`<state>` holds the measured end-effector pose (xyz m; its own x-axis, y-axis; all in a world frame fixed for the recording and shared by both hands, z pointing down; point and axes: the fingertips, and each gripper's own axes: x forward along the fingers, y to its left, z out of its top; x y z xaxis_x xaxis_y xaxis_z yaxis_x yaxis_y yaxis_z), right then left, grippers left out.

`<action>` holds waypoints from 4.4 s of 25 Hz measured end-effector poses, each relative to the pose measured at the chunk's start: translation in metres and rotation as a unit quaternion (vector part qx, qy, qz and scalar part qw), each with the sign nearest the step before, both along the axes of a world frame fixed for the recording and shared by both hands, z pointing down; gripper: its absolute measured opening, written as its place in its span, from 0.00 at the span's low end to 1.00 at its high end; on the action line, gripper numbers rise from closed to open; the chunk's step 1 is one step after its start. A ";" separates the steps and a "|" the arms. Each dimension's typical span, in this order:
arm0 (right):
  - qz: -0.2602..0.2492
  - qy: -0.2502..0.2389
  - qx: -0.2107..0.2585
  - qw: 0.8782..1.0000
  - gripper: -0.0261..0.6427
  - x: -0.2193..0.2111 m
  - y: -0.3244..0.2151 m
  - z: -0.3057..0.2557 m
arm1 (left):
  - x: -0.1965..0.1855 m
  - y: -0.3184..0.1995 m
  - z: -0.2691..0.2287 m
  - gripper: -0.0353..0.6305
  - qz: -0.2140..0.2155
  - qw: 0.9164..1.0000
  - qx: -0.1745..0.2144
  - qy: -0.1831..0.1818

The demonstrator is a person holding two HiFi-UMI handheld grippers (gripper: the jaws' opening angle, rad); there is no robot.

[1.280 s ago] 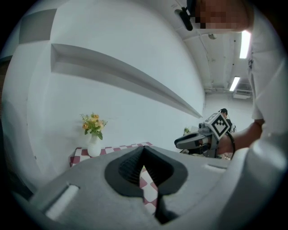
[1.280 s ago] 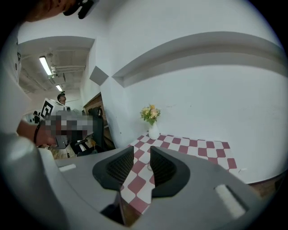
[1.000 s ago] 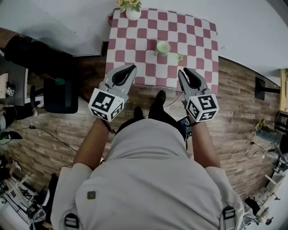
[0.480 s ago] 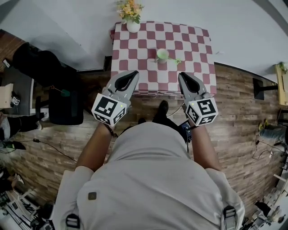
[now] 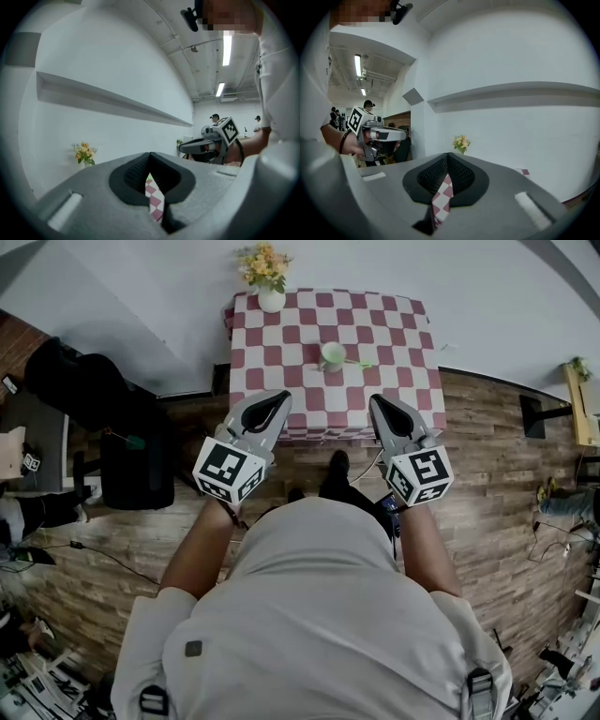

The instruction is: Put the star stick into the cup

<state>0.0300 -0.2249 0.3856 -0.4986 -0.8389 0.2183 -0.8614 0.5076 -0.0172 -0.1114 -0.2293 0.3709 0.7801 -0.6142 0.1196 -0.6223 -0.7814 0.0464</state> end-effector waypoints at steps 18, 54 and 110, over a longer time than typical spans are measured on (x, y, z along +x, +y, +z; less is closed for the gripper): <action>0.001 -0.010 -0.007 1.000 0.05 0.076 0.050 0.004 | 0.066 0.036 0.003 0.06 -0.007 1.000 -0.020 -0.001; -0.086 -0.031 0.006 0.996 0.05 0.158 0.176 0.019 | 0.148 0.191 0.015 0.06 -0.082 0.996 -0.033 0.001; 0.002 -0.020 0.051 0.999 0.05 -0.032 0.326 -0.018 | -0.036 0.302 -0.004 0.06 0.017 1.000 0.003 0.005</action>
